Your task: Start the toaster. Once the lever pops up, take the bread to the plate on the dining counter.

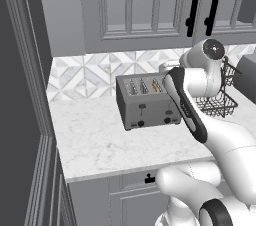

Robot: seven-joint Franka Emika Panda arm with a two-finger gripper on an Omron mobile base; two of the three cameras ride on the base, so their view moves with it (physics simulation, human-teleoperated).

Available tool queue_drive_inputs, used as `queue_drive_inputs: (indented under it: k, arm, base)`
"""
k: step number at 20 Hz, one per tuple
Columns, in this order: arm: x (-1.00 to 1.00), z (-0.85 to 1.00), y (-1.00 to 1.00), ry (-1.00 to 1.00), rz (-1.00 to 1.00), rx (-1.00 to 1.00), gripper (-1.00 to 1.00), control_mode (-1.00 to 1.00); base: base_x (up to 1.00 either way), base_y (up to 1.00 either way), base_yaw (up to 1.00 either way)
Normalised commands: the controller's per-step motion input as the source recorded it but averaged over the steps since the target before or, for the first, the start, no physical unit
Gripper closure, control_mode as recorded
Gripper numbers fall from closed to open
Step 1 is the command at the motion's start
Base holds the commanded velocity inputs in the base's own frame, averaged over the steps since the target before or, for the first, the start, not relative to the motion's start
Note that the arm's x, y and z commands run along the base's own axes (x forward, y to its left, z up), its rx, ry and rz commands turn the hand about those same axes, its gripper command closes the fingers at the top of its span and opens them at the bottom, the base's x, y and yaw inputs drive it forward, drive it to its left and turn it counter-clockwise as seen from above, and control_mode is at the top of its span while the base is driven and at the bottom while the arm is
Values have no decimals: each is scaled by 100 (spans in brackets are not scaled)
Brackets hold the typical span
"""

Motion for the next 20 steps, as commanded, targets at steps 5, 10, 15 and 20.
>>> queue_drive_inputs:
  k: [5, 10, 15, 20]
  arm:
    - [0, 0, 0, 0, 0, 0, -100, -100]
    - [0, 0, 0, 0, 0, 0, -100, -100]
    - [0, 0, 0, 0, 0, 0, -100, -100]
    - [0, 0, 0, 0, 0, 0, -100, -100]
  base:
    - [0, 0, 0]
    - [0, 0, 0]
    - [0, 0, 0]
    - [0, 0, 0]
